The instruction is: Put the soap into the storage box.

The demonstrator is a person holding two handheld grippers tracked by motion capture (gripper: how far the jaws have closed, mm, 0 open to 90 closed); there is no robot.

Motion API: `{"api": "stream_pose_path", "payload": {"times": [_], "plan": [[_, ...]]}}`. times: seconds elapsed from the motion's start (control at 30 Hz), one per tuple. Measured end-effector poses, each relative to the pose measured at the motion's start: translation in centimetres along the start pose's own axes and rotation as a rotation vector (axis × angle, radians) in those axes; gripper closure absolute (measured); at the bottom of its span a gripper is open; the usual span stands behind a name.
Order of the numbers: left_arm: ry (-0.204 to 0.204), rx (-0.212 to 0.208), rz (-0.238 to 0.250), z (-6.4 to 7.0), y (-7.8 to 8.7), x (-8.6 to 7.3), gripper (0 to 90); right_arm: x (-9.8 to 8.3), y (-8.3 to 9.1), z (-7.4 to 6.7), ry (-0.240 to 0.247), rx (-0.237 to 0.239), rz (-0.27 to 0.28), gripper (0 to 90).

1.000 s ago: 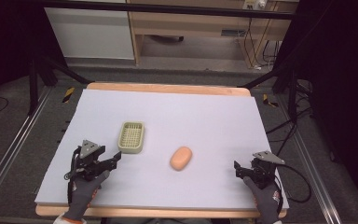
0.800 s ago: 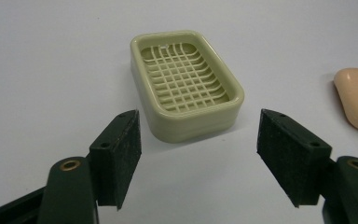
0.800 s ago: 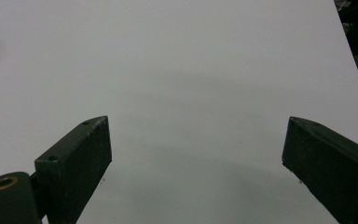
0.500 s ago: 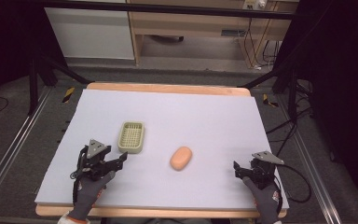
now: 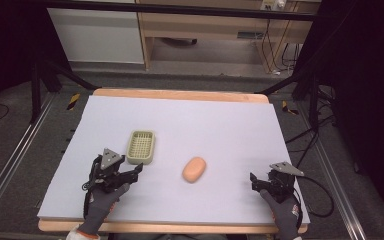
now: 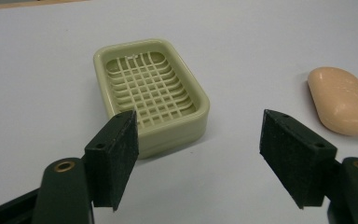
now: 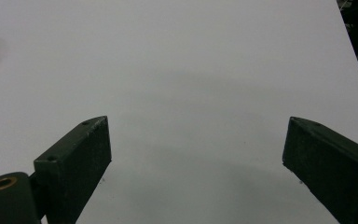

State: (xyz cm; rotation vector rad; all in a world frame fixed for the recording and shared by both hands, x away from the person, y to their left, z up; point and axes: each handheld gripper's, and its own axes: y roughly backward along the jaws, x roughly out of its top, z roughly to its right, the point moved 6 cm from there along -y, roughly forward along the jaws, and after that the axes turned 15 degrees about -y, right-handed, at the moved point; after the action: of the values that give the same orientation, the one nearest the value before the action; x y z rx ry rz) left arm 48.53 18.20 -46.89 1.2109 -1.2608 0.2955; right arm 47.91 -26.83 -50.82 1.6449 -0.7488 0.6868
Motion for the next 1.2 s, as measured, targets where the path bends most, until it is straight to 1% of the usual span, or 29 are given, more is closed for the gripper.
{"api": "stream_pose_path", "payload": {"times": [0.03,0.13,0.2,0.27,0.37,0.53,0.63,0.73,1.0,1.13,1.2], "plan": [[-0.006,-0.002,-0.002,0.1,0.0,0.0,27.2,0.0,0.0,0.0,0.0,0.001,0.0,8.2],[-0.007,-0.004,0.0,0.3,-0.1,0.2,26.9,0.0,0.0,-0.1,0.003,0.003,-0.002,8.2],[-0.03,-0.008,-0.002,0.4,-0.3,0.5,26.7,0.0,-0.1,-0.1,0.003,0.004,-0.004,8.2],[-0.028,-0.008,0.005,0.4,-0.4,0.9,26.6,0.0,-0.1,-0.1,0.003,0.0,-0.005,8.2],[-0.04,-0.013,0.005,0.5,-0.6,1.4,26.3,-0.1,-0.1,-0.1,0.002,-0.002,-0.005,8.1],[-0.043,-0.025,0.02,0.9,-0.8,2.4,25.8,-0.1,-0.2,-0.1,0.0,-0.004,-0.005,8.0],[-0.048,-0.025,0.02,1.0,-0.9,2.7,25.8,-0.1,-0.1,-0.1,0.001,-0.002,-0.005,7.9],[-0.057,-0.037,0.022,1.5,-1.4,3.3,25.7,0.0,-0.1,-0.2,-0.001,0.001,-0.005,7.8],[-0.062,-0.053,0.038,2.6,-2.0,4.6,25.3,-0.1,-0.1,-0.2,0.0,0.0,-0.006,7.8],[-0.085,-0.065,0.029,3.2,-2.4,4.9,24.9,-0.1,-0.1,-0.3,0.001,0.0,-0.007,7.8],[-0.081,-0.067,0.034,3.4,-2.6,5.0,24.8,-0.1,-0.1,-0.3,0.001,0.0,-0.007,7.8]]}}
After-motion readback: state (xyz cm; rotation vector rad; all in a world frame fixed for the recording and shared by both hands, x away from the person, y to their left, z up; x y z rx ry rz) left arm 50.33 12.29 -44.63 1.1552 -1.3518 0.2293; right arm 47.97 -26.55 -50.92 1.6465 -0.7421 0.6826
